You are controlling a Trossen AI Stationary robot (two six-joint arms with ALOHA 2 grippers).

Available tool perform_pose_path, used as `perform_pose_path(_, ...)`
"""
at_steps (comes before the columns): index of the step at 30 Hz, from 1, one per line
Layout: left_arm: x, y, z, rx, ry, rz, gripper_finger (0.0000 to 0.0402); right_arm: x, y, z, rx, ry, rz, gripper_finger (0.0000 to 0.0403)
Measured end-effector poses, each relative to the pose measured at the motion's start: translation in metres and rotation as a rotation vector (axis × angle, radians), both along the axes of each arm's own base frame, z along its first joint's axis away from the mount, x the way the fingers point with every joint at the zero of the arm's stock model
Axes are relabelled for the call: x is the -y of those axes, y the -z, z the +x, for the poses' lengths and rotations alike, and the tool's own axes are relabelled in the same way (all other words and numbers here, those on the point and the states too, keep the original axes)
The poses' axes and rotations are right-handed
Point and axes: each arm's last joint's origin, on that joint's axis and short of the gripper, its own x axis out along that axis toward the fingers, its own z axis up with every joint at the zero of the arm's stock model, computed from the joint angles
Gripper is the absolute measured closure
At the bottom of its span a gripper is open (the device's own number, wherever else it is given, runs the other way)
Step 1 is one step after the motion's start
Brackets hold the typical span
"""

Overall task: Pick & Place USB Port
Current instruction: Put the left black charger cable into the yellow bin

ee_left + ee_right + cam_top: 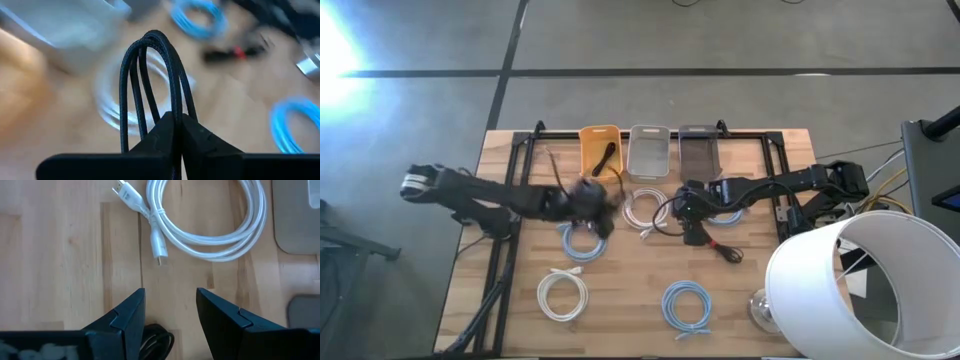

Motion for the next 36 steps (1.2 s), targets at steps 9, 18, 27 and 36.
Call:
perform_pose_path(9, -0.078, -0.024, -0.020, 0.077, -0.272, 0.155, 0.0377, 0.000, 0.000, 0.000, 0.006, 0.009, 0.004, 0.0229)
perform_pose_path(18, -0.158, 0.013, -0.019, -0.070, -0.515, 0.176, 0.0378, 0.000, 0.000, 0.001, 0.009, 0.008, 0.003, 0.0229)
perform_pose_path(27, -0.189, 0.056, 0.010, -0.105, -0.524, 0.192, 0.0370, 0.000, 0.000, 0.001, 0.008, 0.008, 0.002, 0.0229)
perform_pose_path(36, -0.199, 0.076, 0.015, -0.253, -0.577, 0.166, 0.0351, 0.000, 0.001, 0.000, 0.002, 0.010, 0.004, 0.0229)
